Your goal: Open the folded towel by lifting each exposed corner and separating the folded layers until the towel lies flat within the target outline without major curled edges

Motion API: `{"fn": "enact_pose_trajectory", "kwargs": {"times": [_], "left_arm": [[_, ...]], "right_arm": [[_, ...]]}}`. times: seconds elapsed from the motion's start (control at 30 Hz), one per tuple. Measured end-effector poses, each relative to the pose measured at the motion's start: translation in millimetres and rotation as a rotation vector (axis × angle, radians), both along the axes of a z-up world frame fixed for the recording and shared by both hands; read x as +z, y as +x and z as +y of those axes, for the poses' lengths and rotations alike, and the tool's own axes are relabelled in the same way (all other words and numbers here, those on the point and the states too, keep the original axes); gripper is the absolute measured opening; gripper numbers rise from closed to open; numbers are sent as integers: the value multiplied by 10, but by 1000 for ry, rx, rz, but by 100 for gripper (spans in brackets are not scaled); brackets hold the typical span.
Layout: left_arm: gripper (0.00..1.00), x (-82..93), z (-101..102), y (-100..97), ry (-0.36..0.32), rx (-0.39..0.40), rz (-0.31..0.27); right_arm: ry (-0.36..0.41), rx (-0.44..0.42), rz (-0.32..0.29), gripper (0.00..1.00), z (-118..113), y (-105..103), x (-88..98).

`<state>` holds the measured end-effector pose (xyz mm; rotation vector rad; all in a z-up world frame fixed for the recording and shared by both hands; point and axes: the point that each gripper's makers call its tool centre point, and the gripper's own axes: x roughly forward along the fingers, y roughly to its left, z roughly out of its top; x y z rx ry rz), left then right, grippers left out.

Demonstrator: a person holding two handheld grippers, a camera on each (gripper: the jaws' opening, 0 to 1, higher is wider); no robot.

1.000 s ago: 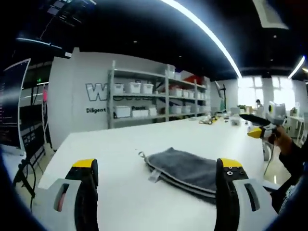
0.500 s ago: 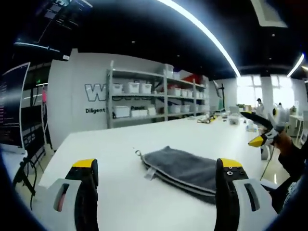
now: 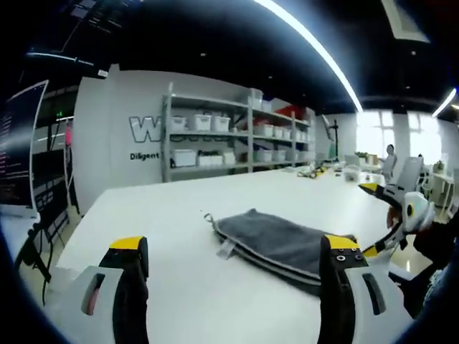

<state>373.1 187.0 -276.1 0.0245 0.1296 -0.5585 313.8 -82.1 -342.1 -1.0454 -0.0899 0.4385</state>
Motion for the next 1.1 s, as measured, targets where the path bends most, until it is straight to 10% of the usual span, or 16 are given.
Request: {"fn": "enact_pose_trajectory", "kwargs": {"times": [0.53, 1.1], "left_arm": [[96, -40, -182, -172, -12, -7, 4], [94, -41, -164, -148, -34, -8, 16]], "right_arm": [[-128, -14, -223, 100, 89, 24, 164], [-186, 100, -323, 95, 582, -54, 92]]}}
